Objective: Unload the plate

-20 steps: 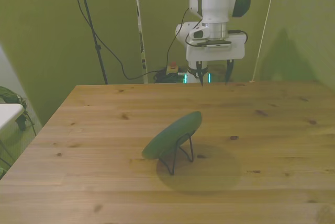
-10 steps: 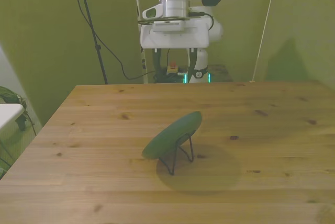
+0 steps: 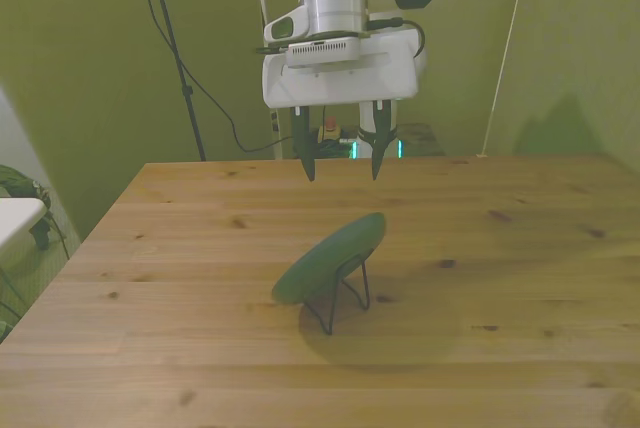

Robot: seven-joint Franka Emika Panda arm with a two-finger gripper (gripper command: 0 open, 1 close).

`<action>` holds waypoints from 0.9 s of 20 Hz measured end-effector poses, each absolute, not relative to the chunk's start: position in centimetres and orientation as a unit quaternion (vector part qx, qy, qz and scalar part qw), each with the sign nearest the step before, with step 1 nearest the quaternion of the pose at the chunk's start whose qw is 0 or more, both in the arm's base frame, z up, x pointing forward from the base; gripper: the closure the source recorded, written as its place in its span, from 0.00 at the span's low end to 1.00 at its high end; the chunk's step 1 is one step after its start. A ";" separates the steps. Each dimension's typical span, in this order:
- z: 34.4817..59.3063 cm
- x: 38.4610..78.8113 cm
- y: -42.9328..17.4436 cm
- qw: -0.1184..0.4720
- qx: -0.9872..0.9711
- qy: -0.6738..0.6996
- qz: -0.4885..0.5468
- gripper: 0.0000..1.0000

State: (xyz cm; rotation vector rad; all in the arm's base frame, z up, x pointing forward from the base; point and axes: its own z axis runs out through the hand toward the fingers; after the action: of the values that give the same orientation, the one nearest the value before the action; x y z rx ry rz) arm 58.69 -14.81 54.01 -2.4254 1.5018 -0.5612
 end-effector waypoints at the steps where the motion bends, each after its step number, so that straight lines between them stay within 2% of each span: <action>1: 53.9 58.8 -14.8 0.118 -0.826 0.516 -0.194 0.00; 14: 50.3 62.4 -13.5 0.155 -0.789 0.549 -0.228 0.00; 18: 49.9 63.1 -13.4 0.159 -0.788 0.551 -0.226 0.00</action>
State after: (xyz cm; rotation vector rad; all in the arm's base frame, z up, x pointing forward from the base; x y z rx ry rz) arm 63.09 -13.39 49.89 -2.2513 1.5737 -0.6467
